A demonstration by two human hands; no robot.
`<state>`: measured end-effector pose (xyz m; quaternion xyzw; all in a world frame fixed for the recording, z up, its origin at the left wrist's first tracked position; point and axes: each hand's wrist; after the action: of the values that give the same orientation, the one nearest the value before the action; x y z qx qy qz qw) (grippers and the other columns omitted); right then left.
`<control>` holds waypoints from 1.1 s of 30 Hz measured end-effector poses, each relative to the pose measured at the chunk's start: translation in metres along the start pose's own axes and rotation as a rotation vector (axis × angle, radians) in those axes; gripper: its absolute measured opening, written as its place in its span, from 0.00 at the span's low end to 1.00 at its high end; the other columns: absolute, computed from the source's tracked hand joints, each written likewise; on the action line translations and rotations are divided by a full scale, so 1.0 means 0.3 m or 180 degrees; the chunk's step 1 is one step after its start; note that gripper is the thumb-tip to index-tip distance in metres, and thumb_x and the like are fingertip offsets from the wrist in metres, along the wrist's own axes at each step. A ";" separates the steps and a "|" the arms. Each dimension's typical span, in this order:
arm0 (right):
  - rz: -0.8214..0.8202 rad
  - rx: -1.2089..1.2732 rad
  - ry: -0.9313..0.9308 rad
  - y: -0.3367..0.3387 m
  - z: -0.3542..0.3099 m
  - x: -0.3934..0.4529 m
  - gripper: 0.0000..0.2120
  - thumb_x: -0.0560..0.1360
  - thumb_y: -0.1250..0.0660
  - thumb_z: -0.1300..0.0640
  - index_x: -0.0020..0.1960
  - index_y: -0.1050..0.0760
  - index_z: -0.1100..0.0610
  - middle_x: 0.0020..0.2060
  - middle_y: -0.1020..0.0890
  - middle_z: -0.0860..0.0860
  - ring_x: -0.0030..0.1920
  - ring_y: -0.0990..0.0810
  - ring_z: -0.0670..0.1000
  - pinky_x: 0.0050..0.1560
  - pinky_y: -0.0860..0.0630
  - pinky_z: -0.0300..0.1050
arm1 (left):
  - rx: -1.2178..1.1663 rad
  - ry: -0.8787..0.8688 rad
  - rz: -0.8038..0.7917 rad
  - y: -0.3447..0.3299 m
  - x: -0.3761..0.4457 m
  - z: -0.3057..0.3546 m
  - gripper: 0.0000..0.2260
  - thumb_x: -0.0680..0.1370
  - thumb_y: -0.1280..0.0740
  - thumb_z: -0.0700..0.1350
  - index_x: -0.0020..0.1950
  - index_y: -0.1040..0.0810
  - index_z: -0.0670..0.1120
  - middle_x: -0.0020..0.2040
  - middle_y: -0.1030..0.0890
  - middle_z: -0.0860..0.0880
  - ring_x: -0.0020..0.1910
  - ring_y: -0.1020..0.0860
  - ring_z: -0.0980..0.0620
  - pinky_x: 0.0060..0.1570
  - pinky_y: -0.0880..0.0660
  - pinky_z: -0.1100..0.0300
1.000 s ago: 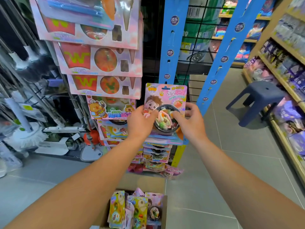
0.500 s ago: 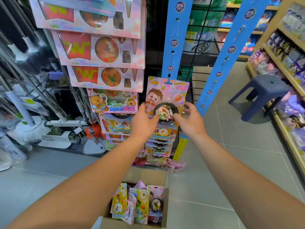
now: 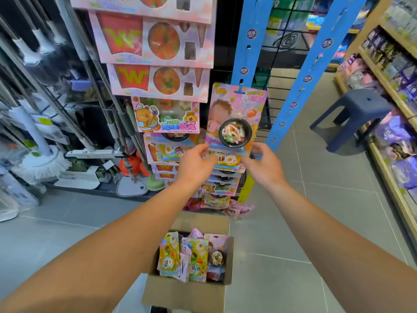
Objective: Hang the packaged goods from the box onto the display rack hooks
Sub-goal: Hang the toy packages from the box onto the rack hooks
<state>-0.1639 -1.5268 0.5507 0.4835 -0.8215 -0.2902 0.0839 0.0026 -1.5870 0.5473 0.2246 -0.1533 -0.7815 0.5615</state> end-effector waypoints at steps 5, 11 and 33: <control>-0.0154 -0.0207 -0.0155 -0.131 0.053 -0.121 0.19 0.75 0.32 0.55 0.65 0.25 0.54 0.56 0.21 0.49 0.57 0.22 0.50 0.53 0.32 0.39 | 0.0060 0.0152 -0.0197 0.041 -0.066 -0.145 0.19 0.79 0.33 0.49 0.69 0.26 0.45 0.65 0.22 0.48 0.64 0.25 0.50 0.65 0.28 0.53; -0.0431 -0.0297 -0.0540 -0.378 0.135 -0.271 0.17 0.74 0.30 0.55 0.62 0.24 0.56 0.52 0.20 0.50 0.55 0.20 0.53 0.58 0.24 0.48 | 0.0010 0.0490 -0.0384 0.095 -0.137 -0.389 0.16 0.76 0.30 0.48 0.63 0.20 0.44 0.58 0.18 0.48 0.57 0.20 0.51 0.62 0.25 0.53; -0.1648 -0.0619 -0.1411 -1.174 0.682 -0.502 0.20 0.76 0.31 0.52 0.66 0.27 0.55 0.61 0.23 0.52 0.61 0.24 0.53 0.56 0.27 0.44 | -0.0051 0.2096 -0.0605 0.104 -0.300 -1.386 0.15 0.75 0.31 0.46 0.62 0.21 0.48 0.59 0.20 0.53 0.53 0.24 0.56 0.55 0.29 0.63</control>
<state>0.0912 -1.4470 0.2083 0.5907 -0.6385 -0.4767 -0.1271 0.2697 -1.5067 0.2244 0.4736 0.0639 -0.7172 0.5073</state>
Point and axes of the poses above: each hand's wrist, its own x-axis towards the middle knuckle, its own y-axis out of the back of the hand, z = x × y
